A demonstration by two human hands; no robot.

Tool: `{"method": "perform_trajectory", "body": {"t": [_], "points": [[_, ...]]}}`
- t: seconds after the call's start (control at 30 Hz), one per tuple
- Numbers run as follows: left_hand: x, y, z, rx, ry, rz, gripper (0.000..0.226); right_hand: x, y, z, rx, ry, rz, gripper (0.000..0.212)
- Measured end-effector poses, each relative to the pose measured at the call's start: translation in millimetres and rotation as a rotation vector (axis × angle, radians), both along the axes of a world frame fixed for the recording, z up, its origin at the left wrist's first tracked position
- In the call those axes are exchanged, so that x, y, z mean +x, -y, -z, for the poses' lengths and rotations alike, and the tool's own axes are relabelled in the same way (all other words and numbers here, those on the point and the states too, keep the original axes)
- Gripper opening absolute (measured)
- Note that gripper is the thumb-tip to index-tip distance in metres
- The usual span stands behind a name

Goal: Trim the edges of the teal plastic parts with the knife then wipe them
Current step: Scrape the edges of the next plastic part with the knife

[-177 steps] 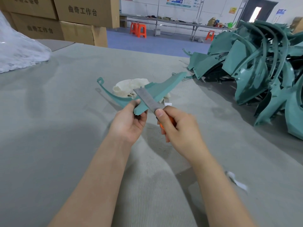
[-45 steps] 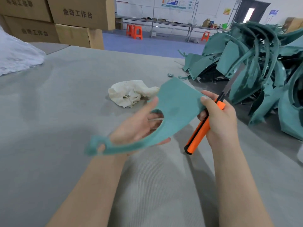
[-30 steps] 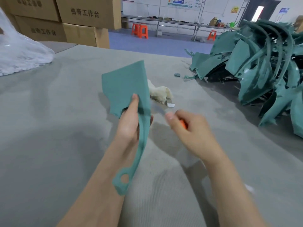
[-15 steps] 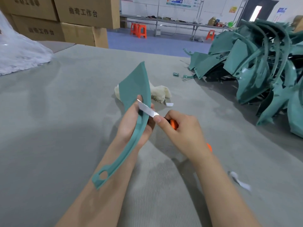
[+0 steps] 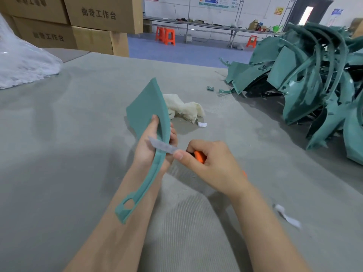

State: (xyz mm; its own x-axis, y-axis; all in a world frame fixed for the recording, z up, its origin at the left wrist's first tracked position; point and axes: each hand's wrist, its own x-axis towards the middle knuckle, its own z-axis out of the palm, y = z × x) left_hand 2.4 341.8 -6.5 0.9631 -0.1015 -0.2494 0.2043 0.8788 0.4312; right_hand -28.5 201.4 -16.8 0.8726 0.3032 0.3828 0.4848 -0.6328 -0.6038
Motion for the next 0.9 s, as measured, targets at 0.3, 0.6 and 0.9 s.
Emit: {"method": "perform_trajectory", "body": {"t": [0.3, 0.6, 0.9], "points": [[0, 0, 4, 0.022, 0.033, -0.033, 0.026, 0, -2, 0, 0.009, -0.035, -0.007, 0.066], [-5, 5, 1, 0.03, 0.056, 0.054, 0.028, 3, 1, -2, 0.016, 0.003, 0.059, 0.068], [-6, 10, -2, 0.095, 0.068, 0.064, 0.024, 7, 4, -1, 0.036, 0.016, 0.118, 0.061]]}}
